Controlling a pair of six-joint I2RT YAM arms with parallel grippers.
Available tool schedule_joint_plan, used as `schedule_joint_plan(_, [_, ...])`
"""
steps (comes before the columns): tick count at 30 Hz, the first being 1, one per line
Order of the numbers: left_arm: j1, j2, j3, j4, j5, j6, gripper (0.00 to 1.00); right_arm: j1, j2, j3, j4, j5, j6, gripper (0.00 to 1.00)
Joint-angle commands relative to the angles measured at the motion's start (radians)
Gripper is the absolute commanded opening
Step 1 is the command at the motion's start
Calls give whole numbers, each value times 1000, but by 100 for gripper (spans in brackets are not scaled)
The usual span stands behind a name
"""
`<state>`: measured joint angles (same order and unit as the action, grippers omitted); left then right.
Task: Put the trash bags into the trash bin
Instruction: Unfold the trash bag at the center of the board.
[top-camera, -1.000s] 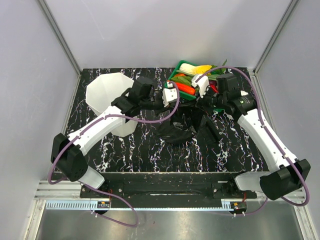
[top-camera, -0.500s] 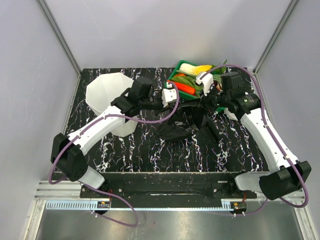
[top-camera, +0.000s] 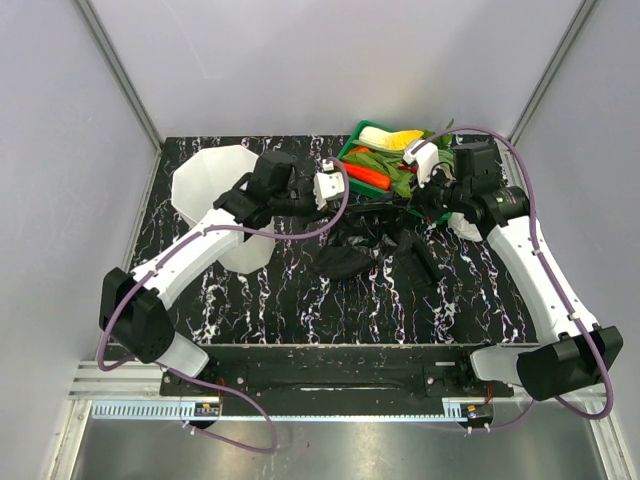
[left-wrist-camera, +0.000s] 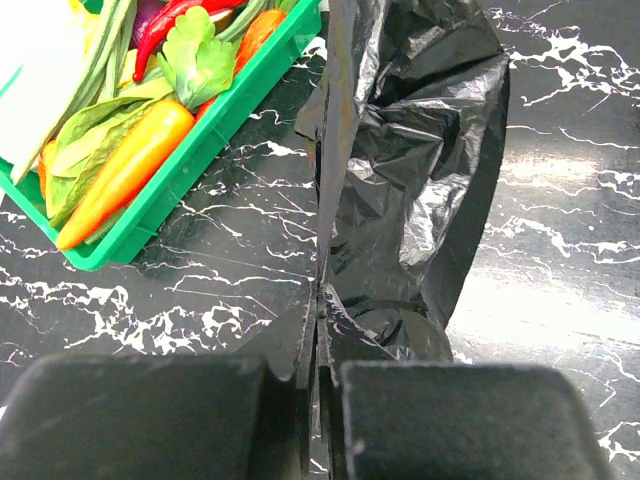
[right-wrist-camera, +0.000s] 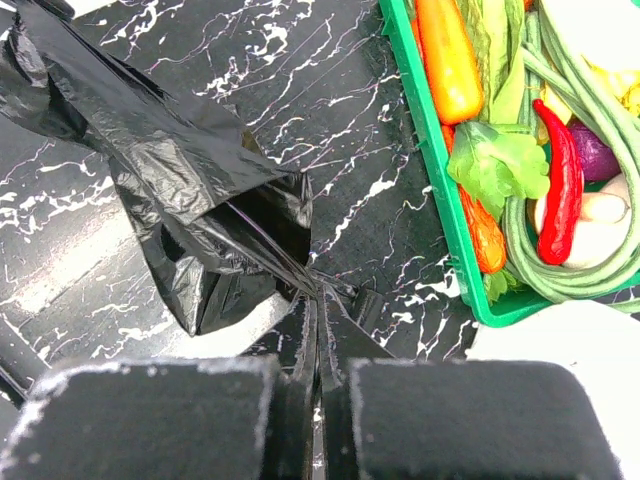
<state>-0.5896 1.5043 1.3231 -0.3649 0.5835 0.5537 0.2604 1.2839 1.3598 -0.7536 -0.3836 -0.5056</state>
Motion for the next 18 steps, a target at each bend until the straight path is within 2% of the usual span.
schedule_joint_plan(1, [53, -49, -16, -103, -22, 17, 0, -55, -44, 35, -12, 106, -8, 0])
schedule_joint_plan(7, [53, -10, 50, -105, 68, -58, 0, -55, -24, 25, -18, 3, 25, 0])
schedule_joint_plan(10, [53, 3, 74, -108, 93, -72, 0, -55, -17, 25, -21, 38, 19, 0])
schedule_joint_plan(18, [54, -13, 74, -127, 26, -26, 0, -59, -37, -1, -23, 153, -22, 0])
